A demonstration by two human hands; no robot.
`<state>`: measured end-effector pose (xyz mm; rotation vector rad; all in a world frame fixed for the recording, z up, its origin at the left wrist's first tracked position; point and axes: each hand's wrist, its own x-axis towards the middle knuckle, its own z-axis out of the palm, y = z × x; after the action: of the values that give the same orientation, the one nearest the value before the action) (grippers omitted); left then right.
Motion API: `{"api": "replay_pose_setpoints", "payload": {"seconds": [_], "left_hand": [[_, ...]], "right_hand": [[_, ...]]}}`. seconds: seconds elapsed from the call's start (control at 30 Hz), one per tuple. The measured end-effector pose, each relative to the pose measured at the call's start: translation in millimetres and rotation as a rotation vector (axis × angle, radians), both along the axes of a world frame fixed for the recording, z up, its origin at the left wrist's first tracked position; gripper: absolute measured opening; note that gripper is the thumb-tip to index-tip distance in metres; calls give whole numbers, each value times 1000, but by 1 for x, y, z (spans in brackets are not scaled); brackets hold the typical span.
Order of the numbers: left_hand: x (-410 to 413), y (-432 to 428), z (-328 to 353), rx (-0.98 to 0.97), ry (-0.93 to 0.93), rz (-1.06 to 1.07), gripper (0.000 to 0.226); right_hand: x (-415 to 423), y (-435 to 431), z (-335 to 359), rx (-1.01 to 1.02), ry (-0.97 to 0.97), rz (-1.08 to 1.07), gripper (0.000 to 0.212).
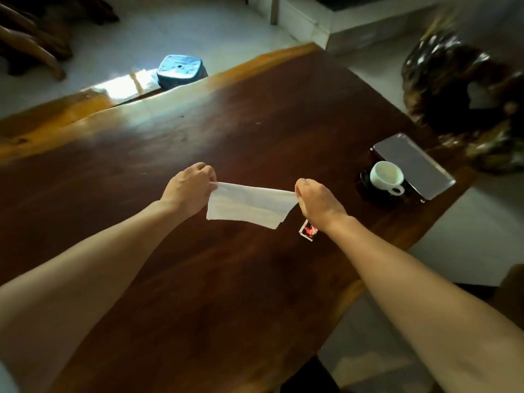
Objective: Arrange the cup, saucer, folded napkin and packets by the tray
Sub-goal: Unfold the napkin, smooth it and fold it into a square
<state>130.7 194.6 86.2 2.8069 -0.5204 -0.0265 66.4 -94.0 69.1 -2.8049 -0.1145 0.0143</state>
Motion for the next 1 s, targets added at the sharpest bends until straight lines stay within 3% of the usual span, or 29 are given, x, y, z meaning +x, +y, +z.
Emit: {"api": "replay_pose_setpoints", "payload": {"seconds": [0.17,0.27,0.33,0.43,0.5,0.57,0.67,0.83,0.93,1.0], "left_hand": [[-4,0,9,-61,13,58,14],[-6,5,14,-226,152,112,14],[-9,12,13,-311,336,167,18],[-13,21,7,-518,781,214,14],[-15,26,2,-531,1025,243,12],[-15,28,-7,-535,1156,267,12],[-11,23,-29,-594,1175,355,13],[-3,-4,-100,-633,919,673,20],[-17,-17,-146,-513,939,809,41],[-35,-23,-165,-393,930,843,35]], "right_hand": [[0,-2,15,48,-6,35,7],[-1,-6,22,176,-20,-27,4],[-2,-7,23,272,48,-81,3],[-2,-9,21,410,247,-110,4],[-1,-11,16,514,385,-117,0],[0,-12,6,562,486,-137,2],[6,-13,-22,605,532,-208,6],[24,-13,-93,463,453,-361,14],[24,-13,-127,379,423,-483,20],[13,-10,-143,353,495,-535,16]]}}
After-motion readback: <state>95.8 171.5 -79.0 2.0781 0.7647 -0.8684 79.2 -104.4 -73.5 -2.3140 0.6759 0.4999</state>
